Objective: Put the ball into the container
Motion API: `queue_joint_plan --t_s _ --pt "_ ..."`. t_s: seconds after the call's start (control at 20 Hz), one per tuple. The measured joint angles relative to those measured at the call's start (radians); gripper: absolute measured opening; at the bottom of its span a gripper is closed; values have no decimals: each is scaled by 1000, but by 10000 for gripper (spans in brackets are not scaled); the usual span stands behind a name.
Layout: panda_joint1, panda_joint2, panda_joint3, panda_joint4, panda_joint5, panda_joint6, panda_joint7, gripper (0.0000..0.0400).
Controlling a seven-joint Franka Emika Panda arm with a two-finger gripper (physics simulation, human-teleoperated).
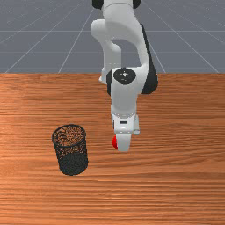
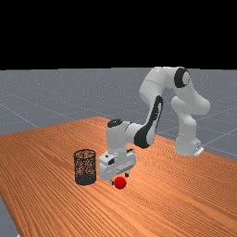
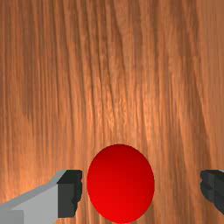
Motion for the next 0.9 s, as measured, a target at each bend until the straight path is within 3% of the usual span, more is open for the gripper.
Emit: queue_joint_plan --t_s 0.3,0.9 --pt "16 15 9 30 -5 -36 1 400" --pt "40 42 0 30 -18 0 32 400"
